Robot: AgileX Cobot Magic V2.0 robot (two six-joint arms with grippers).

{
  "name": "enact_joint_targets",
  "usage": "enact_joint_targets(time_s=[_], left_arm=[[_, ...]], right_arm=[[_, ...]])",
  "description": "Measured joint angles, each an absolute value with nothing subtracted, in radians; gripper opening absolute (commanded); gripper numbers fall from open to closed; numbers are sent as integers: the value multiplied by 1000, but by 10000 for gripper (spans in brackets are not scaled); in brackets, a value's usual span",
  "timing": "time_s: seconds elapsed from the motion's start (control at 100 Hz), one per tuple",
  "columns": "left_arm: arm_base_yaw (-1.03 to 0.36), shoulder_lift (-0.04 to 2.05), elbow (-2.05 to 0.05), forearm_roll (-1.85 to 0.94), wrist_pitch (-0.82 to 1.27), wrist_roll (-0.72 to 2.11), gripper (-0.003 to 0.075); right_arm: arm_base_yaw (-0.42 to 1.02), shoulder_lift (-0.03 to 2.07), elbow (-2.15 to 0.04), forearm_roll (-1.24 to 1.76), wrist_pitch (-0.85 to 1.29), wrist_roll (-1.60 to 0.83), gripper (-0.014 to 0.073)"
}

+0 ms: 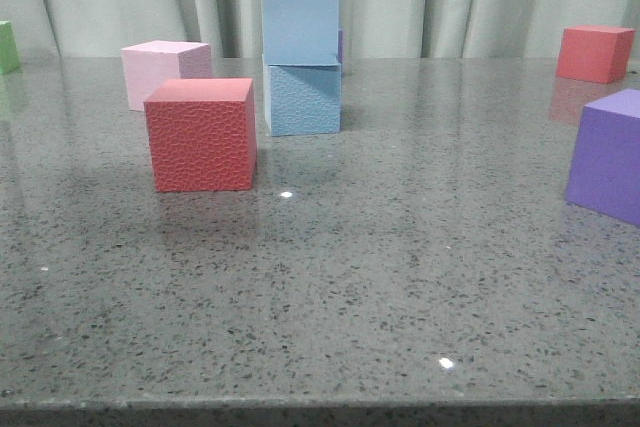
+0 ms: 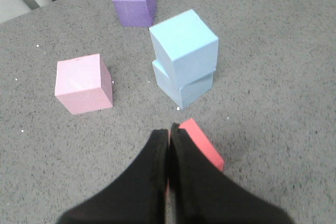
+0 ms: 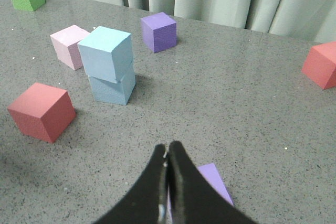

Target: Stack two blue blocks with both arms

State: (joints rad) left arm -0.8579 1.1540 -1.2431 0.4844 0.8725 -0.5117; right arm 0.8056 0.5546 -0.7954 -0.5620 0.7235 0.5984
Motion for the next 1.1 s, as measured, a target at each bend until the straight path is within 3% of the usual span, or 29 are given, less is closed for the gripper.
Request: enact_joint_targets(time_s=[0.32, 0.58, 1.1], left_arm=[[-858, 866, -829, 495, 624, -545, -18], [-858, 614, -519, 493, 423, -549, -18], [-858, 504, -363, 496, 413, -549, -18]], right_arm=[[806, 306, -570, -570, 612, 599, -113], [806, 166, -507, -570, 604, 603, -113], [806, 162, -503, -572, 602, 603, -113]])
